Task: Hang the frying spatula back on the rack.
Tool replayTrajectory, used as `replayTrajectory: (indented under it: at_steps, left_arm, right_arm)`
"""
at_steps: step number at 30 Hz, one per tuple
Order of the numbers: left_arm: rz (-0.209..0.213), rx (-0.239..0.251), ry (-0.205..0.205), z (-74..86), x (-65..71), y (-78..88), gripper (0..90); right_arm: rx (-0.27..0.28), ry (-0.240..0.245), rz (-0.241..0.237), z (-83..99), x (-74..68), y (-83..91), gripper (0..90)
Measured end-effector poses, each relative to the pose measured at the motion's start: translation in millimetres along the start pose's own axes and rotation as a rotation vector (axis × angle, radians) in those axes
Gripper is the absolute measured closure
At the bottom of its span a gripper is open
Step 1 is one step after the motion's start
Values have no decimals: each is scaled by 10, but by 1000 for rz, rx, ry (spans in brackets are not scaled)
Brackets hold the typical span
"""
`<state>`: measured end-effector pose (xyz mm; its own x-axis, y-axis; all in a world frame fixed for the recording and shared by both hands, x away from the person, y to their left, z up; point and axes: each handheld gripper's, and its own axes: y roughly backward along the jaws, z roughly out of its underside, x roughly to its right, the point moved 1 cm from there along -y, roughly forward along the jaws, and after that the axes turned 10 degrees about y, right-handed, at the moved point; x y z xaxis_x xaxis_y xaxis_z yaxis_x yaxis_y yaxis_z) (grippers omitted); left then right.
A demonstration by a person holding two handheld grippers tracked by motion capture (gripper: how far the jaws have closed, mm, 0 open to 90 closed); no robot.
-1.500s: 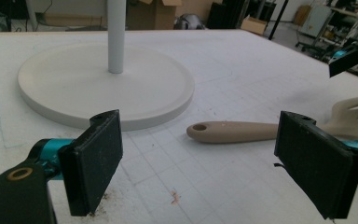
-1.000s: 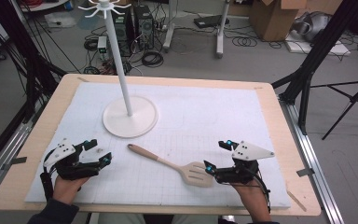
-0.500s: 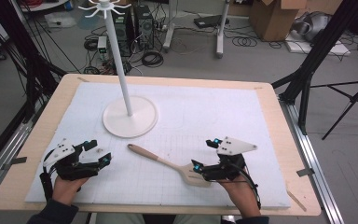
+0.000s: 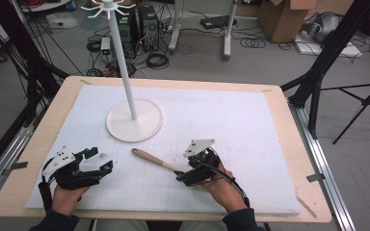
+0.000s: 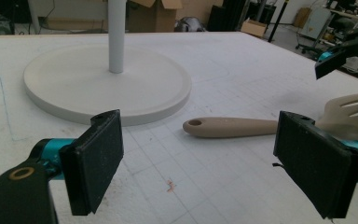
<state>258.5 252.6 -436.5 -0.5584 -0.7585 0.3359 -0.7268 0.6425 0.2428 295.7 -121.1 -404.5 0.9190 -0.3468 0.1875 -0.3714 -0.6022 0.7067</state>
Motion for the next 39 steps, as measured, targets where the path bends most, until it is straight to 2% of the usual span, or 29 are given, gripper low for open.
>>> replayTrajectory:
  at_steps: [6,8,13,15,18,22,23,24,29,31,35,37,39]
  left_arm:
    - [9,-15,-2,-20,16,-54,164]
    - [10,-17,-6,-45,18,-73,164]
    - [14,-24,-2,-40,32,-106,164]
    - [16,-37,-4,-35,35,-119,164]
    - [16,-32,0,-30,34,-107,164]
    - [16,-37,4,-16,25,-108,165]
    - [15,-39,4,-13,20,-111,165]
    - [15,-39,4,-13,20,-111,165]
    - [14,-38,6,-17,20,-118,167]
    - [13,-44,6,-13,20,-120,172]
    - [13,-38,4,-17,26,-107,173]
    - [15,-43,6,-12,22,-118,174]
    - [15,-43,6,-10,22,-120,174]
  right_arm:
    - [-95,-4,-35,-30,15,-167,251]
    - [-137,11,-55,-48,22,-222,274]
    - [-194,36,-74,-85,14,-318,326]
    - [-216,40,-83,-87,12,-355,333]
    - [-249,39,-91,-76,23,-384,374]
    - [-266,39,-98,-66,25,-397,422]
    - [-265,28,-120,-66,27,-397,491]
    - [-265,28,-120,-66,27,-397,491]
    - [-264,-23,-126,-56,47,-391,559]
    - [-263,-37,-125,-50,71,-389,616]
    - [-269,-42,-127,-57,78,-392,665]
    - [-268,-36,-132,-60,74,-389,762]
    - [-269,-38,-130,-62,75,-391,765]
